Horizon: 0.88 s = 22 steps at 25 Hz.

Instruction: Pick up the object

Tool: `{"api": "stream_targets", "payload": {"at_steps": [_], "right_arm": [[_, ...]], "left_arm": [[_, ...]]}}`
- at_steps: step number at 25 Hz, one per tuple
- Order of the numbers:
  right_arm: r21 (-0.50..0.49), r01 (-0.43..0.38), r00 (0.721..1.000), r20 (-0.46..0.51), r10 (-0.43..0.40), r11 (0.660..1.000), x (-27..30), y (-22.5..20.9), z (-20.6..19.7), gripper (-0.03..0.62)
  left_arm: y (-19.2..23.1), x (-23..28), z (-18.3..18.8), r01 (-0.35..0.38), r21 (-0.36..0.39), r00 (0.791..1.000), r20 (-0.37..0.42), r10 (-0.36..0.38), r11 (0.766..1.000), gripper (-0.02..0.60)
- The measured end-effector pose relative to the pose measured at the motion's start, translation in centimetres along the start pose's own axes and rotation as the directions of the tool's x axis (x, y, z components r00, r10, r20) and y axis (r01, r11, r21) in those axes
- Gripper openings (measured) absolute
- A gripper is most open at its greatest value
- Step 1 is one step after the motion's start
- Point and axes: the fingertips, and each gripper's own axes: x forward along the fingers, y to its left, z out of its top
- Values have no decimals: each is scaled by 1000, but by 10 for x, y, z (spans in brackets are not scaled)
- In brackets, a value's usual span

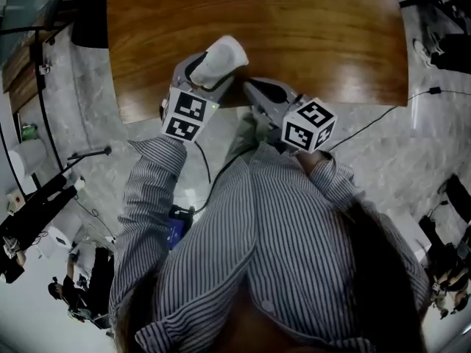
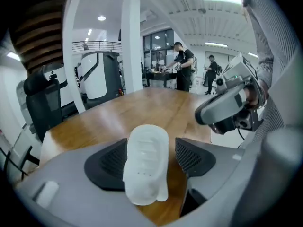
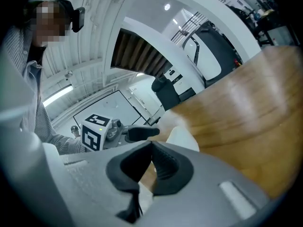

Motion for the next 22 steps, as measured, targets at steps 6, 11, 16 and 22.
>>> {"api": "stream_targets", "payload": {"at_steps": [6, 11, 16, 22], "right_arm": [[42, 21, 999, -27, -20, 999, -2, -18, -9, 2], [63, 37, 999, -28, -35, 997, -6, -26, -11, 2], [95, 33, 999, -21, -31, 995, -10, -34, -11, 2], [104, 32, 999, -29, -29, 994, -9, -30, -16, 2]], "left_arm": [[7, 27, -26, 108, 88, 974, -206, -88, 990, 410], [4, 40, -36, 170, 93, 948, -289, -136, 981, 434], [-5, 51, -45, 213, 92, 925, -339, -171, 973, 434], [-4, 51, -50, 205, 84, 933, -319, -168, 975, 440]]}}
